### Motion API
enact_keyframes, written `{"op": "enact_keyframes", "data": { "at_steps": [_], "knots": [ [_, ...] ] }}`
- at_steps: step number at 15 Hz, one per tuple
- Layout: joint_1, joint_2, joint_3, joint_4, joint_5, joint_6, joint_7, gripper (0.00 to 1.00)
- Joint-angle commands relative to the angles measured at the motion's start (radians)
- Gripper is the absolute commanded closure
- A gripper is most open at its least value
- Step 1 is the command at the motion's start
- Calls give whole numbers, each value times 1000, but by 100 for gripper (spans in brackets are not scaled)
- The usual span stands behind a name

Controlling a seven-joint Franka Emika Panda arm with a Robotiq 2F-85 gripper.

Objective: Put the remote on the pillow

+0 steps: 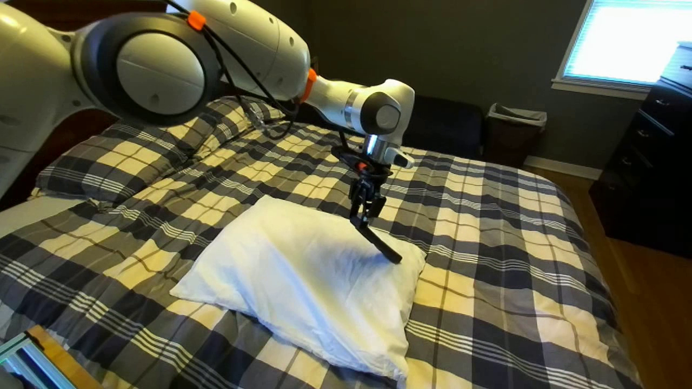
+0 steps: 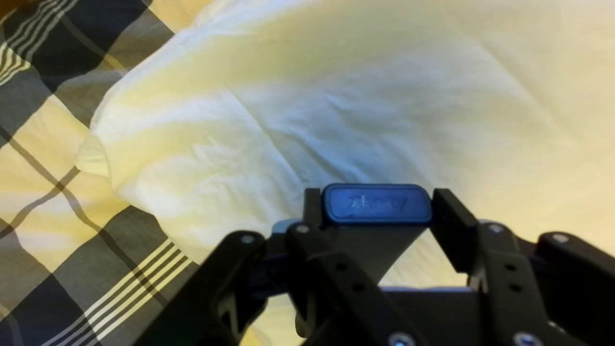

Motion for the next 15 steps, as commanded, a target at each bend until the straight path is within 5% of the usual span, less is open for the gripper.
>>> {"op": "enact_keyframes", "data": {
  "at_steps": [1, 15],
  "knots": [
    [1, -151, 15, -209, -29, -18, -80, 66],
    [-4, -329, 13, -412, -59, -39, -154, 66]
  ]
}}
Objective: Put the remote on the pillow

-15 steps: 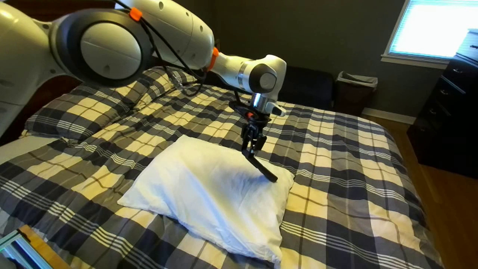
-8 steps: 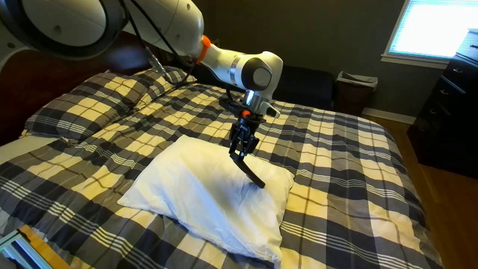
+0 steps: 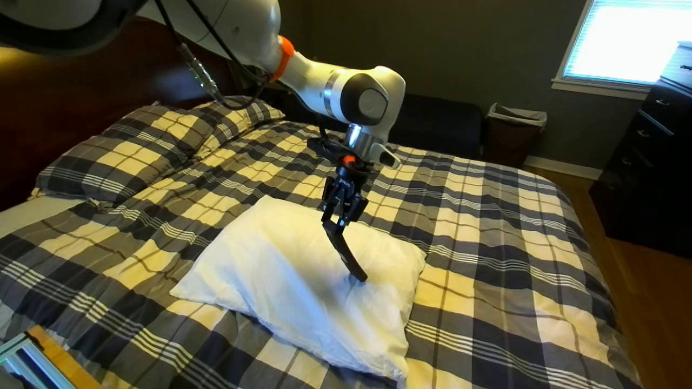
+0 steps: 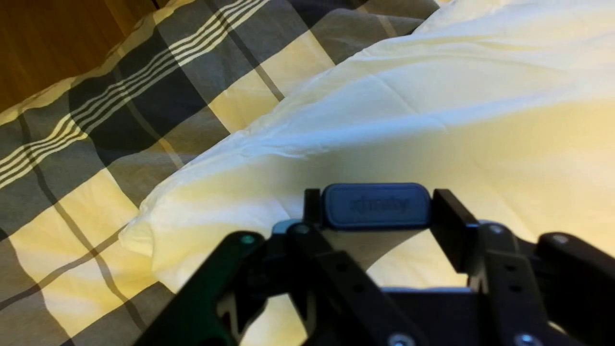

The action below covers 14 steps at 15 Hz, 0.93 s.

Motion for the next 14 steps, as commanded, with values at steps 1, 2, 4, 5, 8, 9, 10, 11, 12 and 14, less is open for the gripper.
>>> {"op": "enact_keyframes", "data": {
  "at_steps": [1, 2, 4, 5, 8, 9, 10, 11, 12, 14],
  "knots": [
    [-5, -43, 5, -43, -23, -15, -12, 66],
    [-6, -41, 5, -40, -25, -16, -13, 66],
    [-12, -25, 4, -22, -24, -26, -16, 66],
    [-15, -16, 4, -14, -26, -28, -20, 66],
    [-24, 15, -1, 15, -33, -19, -16, 66],
    [-27, 22, -3, 22, -36, -8, -14, 66],
    [-30, 29, -4, 32, -39, 3, -15, 66],
    [-31, 35, -5, 38, -46, 20, -19, 66],
    [-34, 44, -5, 48, -50, 26, -24, 66],
    [-40, 61, 0, 70, -60, 31, -48, 66]
  ]
}}
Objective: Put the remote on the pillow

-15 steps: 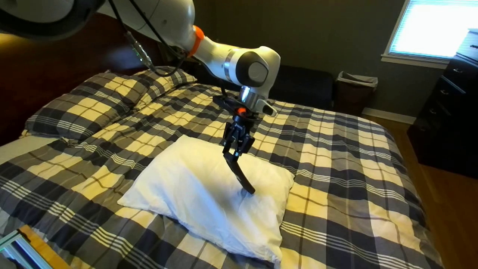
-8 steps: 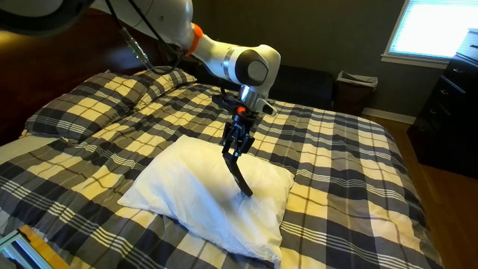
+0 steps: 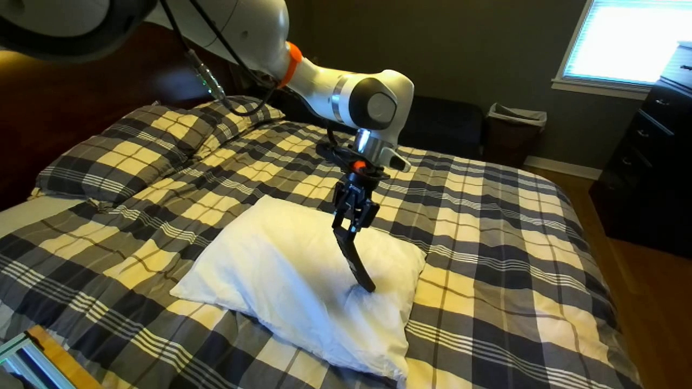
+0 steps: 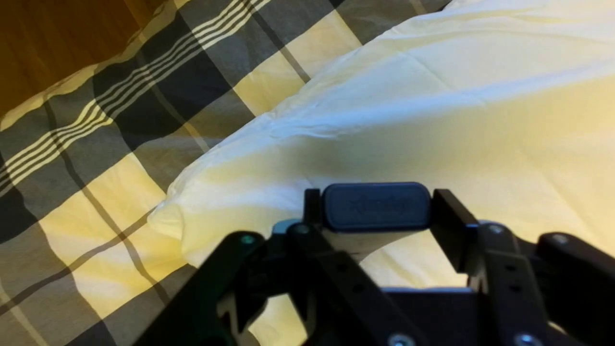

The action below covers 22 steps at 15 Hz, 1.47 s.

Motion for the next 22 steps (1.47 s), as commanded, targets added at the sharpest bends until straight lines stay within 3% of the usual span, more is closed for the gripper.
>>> {"op": "enact_keyframes", "data": {
  "at_steps": [1, 8, 16, 22],
  "knots": [
    [-16, 37, 10, 49, -23, 1, -57, 66],
    [-16, 62, 10, 78, -49, 36, -115, 66],
    [-18, 103, 20, 113, -38, 269, -108, 66],
    [-19, 139, 27, 138, -33, 344, -111, 66]
  ]
}}
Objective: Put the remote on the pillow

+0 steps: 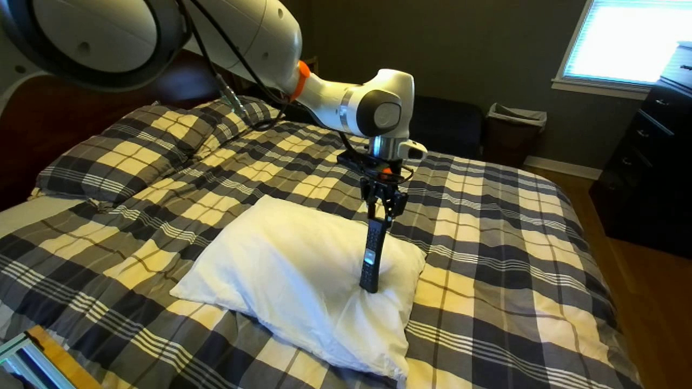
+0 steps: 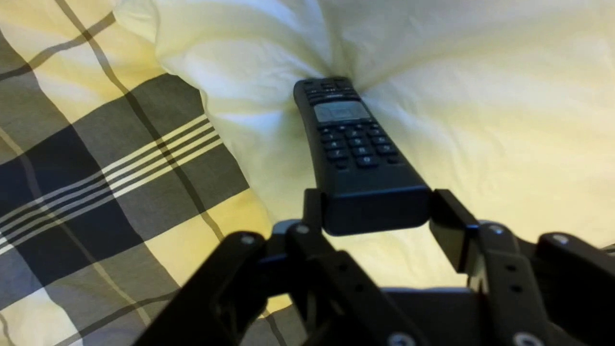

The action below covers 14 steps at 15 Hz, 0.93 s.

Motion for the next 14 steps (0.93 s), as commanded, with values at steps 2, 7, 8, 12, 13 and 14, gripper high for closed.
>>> {"op": "enact_keyframes", "data": {
  "at_steps": [2, 7, 8, 12, 13, 14],
  "knots": [
    [-12, 49, 17, 42, 1, 23, -15, 66],
    [-7, 80, 21, 71, -5, 6, -25, 66],
    [-10, 86, 24, 80, -1, 1, -30, 65],
    [-10, 91, 29, 85, 1, 13, -39, 7],
    [-12, 90, 33, 84, 3, 12, -44, 1],
    [-12, 89, 35, 81, 3, 13, -46, 0]
  ]
}}
